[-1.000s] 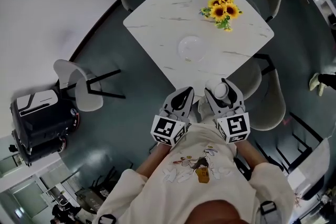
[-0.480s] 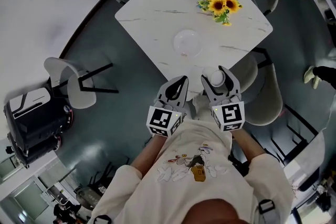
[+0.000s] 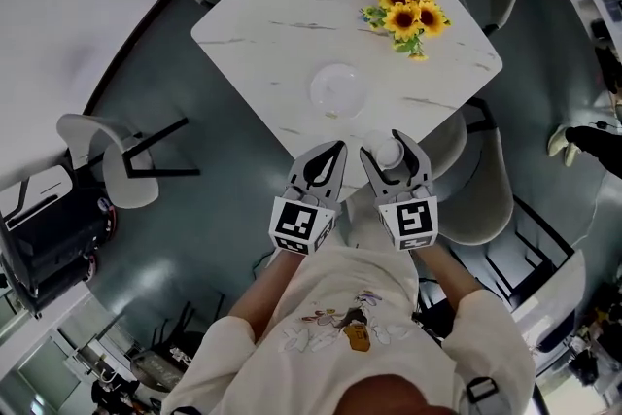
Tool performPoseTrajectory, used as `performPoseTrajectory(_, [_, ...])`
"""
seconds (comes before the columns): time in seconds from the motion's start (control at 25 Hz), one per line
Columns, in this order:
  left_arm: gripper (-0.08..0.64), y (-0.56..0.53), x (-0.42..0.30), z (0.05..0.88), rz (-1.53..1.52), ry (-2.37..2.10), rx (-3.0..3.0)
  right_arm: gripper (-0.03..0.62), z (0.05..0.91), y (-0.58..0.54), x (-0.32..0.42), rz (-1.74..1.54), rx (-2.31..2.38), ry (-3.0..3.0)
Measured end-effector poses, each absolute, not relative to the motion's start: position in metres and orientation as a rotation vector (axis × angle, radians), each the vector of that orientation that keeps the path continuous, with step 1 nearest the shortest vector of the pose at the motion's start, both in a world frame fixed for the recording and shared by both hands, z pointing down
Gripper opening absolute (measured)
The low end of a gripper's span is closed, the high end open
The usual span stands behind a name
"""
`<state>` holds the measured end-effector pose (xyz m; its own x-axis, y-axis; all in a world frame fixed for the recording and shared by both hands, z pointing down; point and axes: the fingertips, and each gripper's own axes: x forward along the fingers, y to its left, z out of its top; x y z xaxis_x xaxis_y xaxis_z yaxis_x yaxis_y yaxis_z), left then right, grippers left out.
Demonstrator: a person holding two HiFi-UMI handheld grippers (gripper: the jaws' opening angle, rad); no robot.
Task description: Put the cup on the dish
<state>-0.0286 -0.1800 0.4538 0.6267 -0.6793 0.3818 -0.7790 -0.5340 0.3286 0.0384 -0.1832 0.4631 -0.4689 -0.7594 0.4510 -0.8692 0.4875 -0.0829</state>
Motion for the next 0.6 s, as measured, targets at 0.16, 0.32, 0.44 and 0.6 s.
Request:
performPoseTrajectory(0.16, [0.002, -0.194, -0.031, 0.465, 0.298, -1.144, 2.409, 0.267, 0.476, -0.196, 0.03, 0.424, 1.349, -2.384])
performPoseTrajectory(0.32, [0.003, -0.203, -0.036, 0.482, 0.323, -1.171, 2.431, 0.267, 0.493, -0.205, 0.022, 0.421, 1.343, -2.388])
performPoseTrajectory(0.44, [0.002, -0.207, -0.04, 0.495, 0.333, -1.185, 2.427, 0.267, 0.505, -0.21, 0.017, 0.425, 1.342, -2.381])
performPoseTrajectory(0.6, [0.002, -0.213, -0.05, 0.511, 0.348, -1.218, 2.413, 0.267, 0.514, -0.214, 0.01, 0.419, 1.334, -2.38])
